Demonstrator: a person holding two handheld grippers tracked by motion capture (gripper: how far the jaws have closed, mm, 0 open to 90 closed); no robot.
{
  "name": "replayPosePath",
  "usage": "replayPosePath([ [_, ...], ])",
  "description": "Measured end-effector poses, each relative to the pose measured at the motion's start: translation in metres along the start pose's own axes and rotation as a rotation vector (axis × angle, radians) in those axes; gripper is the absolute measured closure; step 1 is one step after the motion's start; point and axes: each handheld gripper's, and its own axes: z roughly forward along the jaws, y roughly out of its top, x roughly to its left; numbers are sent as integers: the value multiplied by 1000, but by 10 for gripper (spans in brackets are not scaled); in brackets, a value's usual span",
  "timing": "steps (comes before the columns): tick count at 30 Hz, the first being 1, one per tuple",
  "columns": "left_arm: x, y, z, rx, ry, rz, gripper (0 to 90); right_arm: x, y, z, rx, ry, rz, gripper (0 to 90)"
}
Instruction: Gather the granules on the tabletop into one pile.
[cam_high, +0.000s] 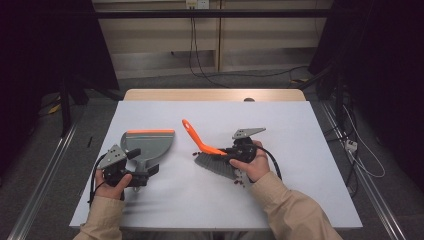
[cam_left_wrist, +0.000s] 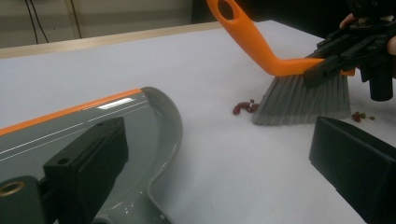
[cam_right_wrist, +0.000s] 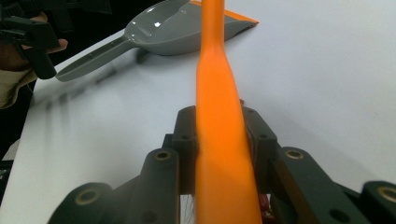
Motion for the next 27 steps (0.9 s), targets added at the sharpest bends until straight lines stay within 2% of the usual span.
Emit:
replayPosePath([
  [5, 0, 0, 0, -3, -2, -3, 44, -2, 5, 0, -15, -20, -8, 712],
  [7, 0, 0, 0, -3, -5, -3, 44, -3, 7, -1, -28, -6, 9, 713],
  [11, 1, 0, 0, -3, -15, -6, 44, -1, 10, -7, -68, -16, 32, 712],
  [13, 2, 0, 0, -8, -20, -10, 44, 1, 13, -12, -80, -22, 18, 712],
  [15, 3, 0, 0, -9, -27, -11, 44, 5, 14, -18, -89, -4, 6, 713],
  [18, 3, 0, 0, -13, -35, -10, 44, 14, 11, -25, -76, 21, -13, 712],
  [23, 1, 0, 1, -12, -37, -2, 44, 30, -11, -31, -31, 59, -35, 712],
  [27, -1, 1, 1, -11, -31, 1, 44, 31, -26, -34, 10, 56, -70, 712],
])
